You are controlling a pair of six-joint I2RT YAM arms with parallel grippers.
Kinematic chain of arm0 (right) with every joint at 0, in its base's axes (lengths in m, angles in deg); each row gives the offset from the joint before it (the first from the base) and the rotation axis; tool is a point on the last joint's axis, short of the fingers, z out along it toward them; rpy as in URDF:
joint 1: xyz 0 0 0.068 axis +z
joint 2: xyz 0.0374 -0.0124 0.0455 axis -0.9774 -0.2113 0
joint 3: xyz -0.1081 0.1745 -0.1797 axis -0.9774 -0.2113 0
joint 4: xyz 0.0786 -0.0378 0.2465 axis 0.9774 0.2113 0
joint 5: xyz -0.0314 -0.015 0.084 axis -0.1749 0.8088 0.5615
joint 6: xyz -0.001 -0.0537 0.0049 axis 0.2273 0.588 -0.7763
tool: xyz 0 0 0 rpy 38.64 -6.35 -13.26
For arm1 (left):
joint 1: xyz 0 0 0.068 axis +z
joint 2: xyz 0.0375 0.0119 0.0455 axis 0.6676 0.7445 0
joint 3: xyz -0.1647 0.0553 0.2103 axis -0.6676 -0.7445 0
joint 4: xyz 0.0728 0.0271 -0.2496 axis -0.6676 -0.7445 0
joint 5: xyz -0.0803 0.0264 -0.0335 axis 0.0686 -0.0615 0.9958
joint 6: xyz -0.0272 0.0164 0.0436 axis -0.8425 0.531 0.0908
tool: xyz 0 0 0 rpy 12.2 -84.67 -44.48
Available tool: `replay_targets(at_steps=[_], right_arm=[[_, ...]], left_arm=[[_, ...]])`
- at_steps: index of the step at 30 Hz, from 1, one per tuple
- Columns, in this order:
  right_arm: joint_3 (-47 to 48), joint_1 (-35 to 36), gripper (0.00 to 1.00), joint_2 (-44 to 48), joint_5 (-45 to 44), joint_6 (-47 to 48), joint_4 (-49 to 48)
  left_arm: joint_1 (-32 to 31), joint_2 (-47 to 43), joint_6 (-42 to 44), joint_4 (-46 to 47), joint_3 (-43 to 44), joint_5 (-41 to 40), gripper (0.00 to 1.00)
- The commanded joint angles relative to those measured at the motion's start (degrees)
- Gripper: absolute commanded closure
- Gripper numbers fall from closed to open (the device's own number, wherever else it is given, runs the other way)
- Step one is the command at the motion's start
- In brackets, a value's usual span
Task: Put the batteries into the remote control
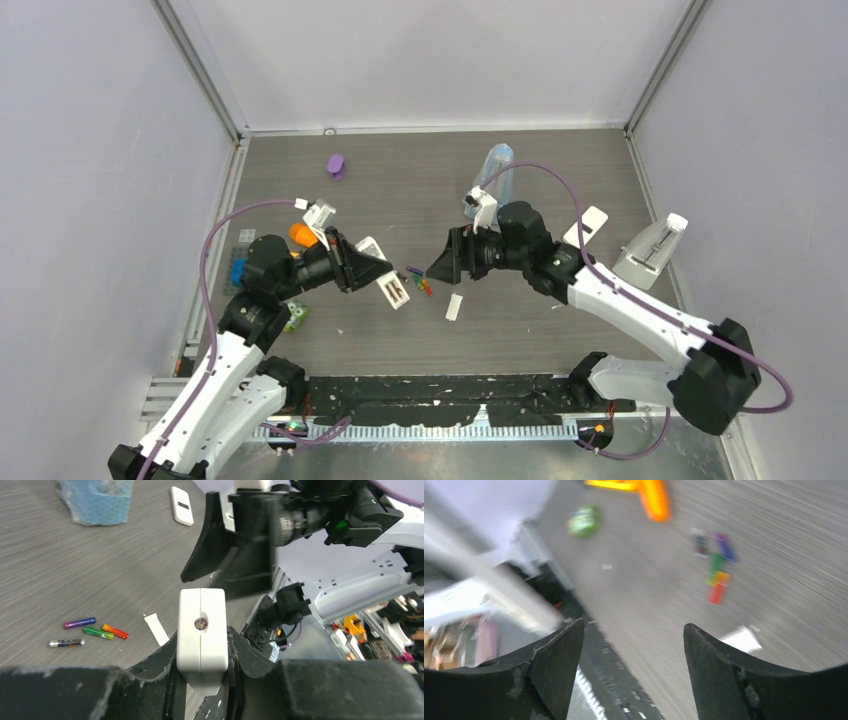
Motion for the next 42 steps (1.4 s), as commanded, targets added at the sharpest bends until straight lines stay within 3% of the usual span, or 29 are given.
replay_targets(at_steps=[1,8,21,25,32,34,38,42], right_arm=[[-1.6,7.1,0.20,7.6,17.6,2.2,-20.1],[3.9,16.5,0.17,6.4,15.3,5.0,-19.4],[7.7,21.2,0.20,2.8,7.8,8.0,-15.5],[6.9,21.3,0.34,2.8,8.5,6.3,-17.7],[4.4,21.3,0.72,2.3,11.0,-1.5,-26.9],[4.0,21.4,0.79,1.9,10.9,-4.2,-29.4],[2.6,21.3,0.86,0.7,10.4,-10.3,-36.3],[1.6,21.3,0.88,-0.2,11.0,-13.3,-40.7]], left_arm=[[0.1,0.3,1.3,1.3,4.2,7.3,1.00],[0.1,-0.6,-3.3,7.6,5.3,13.7,1.00],[0.0,-1.9,-10.3,15.5,4.6,17.3,1.00],[0.0,-1.8,-12.1,17.5,4.6,17.0,1.00],[0.1,-2.5,-16.6,21.4,4.1,13.4,1.00],[0.0,-3.0,-18.9,23.7,3.1,11.8,0.95],[0.1,-4.0,-22.5,27.4,0.9,8.6,0.78],[0.1,-4.0,-24.1,29.4,-0.2,7.9,0.75]])
